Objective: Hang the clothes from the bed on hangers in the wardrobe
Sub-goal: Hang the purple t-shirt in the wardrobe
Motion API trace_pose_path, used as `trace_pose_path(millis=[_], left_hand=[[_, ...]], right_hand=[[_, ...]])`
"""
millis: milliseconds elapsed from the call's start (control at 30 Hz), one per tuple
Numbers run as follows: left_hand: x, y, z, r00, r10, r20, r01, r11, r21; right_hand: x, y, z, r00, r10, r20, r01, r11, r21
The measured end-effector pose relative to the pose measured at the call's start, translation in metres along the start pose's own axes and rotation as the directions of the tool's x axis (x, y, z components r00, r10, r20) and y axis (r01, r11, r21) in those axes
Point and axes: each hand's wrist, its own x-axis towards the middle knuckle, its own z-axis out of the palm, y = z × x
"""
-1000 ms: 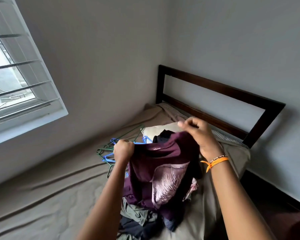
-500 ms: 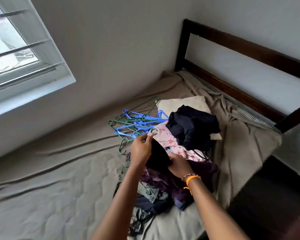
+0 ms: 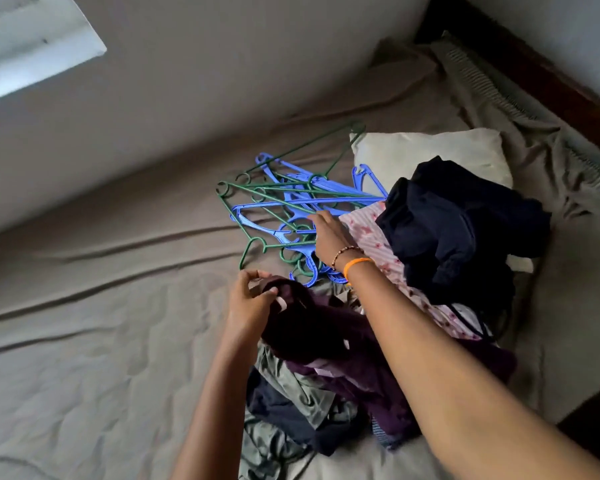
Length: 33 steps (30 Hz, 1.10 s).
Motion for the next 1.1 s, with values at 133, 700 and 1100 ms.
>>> trace_pose_path(millis=[133,700,1100], left_hand=[[0.016,-0.026,0.006,0.996,-0.054,-0.072,0.052,0.998,-0.025],[-0.060,0.052,0.006,0.962,0.169,-0.213,-0.137,0.978,0.159],[-0.221,0.135,0.016,0.872,0.442,0.210,-0.407,0.893,-0.192]], right_hand=[[0.036,0.003,0.047,0.966,-0.109,0.235,0.190,0.914,-0.359],[-0.130,-0.053,-0.066,0.675,0.410,-0.614,0.468,0.406,0.785],[-0.263,-0.059,-0.075,0.583,0.543,-0.605,0.461,0.392,0.796]])
